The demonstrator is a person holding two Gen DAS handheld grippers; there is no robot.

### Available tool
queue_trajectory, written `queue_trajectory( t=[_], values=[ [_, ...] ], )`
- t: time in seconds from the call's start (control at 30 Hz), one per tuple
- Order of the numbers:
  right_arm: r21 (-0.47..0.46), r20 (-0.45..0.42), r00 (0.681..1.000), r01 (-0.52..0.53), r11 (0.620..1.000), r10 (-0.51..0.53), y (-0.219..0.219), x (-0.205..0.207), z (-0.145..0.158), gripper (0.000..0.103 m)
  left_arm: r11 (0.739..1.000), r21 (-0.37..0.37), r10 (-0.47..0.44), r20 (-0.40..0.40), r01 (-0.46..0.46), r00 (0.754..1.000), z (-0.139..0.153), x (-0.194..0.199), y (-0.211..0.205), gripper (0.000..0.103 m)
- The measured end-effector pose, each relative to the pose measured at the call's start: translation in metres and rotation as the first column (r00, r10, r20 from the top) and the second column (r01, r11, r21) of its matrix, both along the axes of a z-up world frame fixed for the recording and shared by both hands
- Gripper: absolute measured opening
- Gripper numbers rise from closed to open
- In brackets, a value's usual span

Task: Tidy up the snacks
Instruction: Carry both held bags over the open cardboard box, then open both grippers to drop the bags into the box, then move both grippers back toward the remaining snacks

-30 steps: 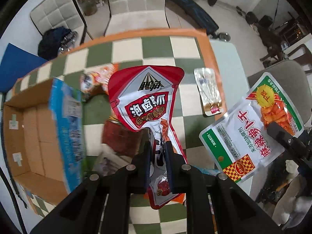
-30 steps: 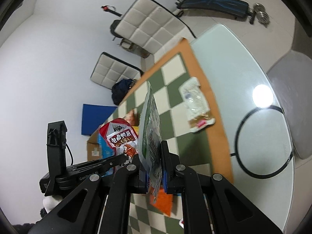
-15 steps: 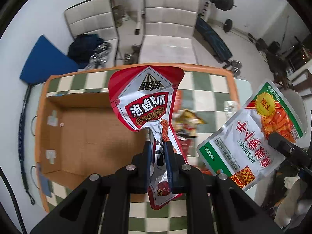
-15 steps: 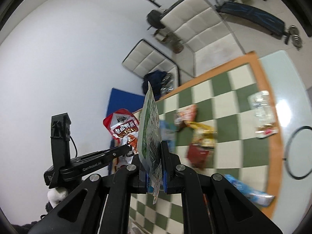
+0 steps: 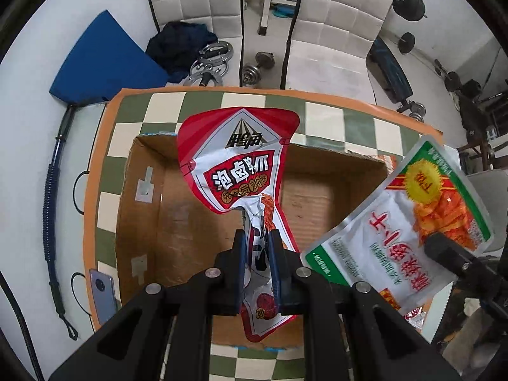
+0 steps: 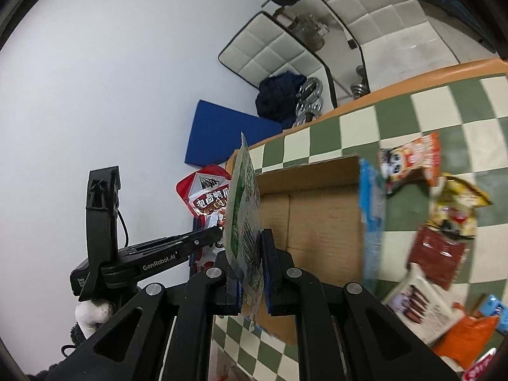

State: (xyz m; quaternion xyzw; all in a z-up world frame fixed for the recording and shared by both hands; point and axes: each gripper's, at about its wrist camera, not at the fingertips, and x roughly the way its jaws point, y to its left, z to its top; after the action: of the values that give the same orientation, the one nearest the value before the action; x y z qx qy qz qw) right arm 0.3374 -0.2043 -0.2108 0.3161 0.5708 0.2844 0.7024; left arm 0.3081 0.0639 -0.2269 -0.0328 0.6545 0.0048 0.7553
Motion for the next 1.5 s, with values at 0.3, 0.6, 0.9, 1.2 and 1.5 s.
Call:
queue_trajectory(
  t=[0.3, 0.6, 0.9, 1.2, 1.5],
  values=[
    [-0.092, -0.108, 0.992, -0.068, 0.993, 0.058, 0.04, 0.026, -0.04, 0.057, 1.0, 0.01, -0.029, -0.074, 0.03, 0.997, -0.024, 0.021, 0.013, 0.029],
    [-0.309, -0.053, 0.997, -0.072, 0.948, 0.058, 0.042, 0.022, -0.023, 0.087, 0.999, 0.002, -0.045, -0.014, 0.045, 0.999, -0.009, 0.01, 0.018, 0.055],
    [-0.526, -0.018, 1.0, -0.031, 0.85, 0.025, 0.048, -0.015, -0.003, 0.091, 0.997, 0.053, -0.061, 0.071, 0.058, 0.996, 0.024, -0.032, 0.022, 0.062],
    [-0.667, 0.053, 0.998, 0.025, 0.744, 0.014, 0.065, -0.072, 0.032, 0.095, 0.994, 0.097, -0.058, 0.15, 0.044, 0.987, 0.05, -0.081, 0.026, 0.087],
    [-0.655, 0.114, 0.992, 0.034, 0.755, 0.055, 0.074, -0.12, 0.078, 0.096, 0.996, 0.083, -0.03, 0.22, 0.012, 0.975, 0.077, -0.131, 0.028, 0.087]
  ],
)
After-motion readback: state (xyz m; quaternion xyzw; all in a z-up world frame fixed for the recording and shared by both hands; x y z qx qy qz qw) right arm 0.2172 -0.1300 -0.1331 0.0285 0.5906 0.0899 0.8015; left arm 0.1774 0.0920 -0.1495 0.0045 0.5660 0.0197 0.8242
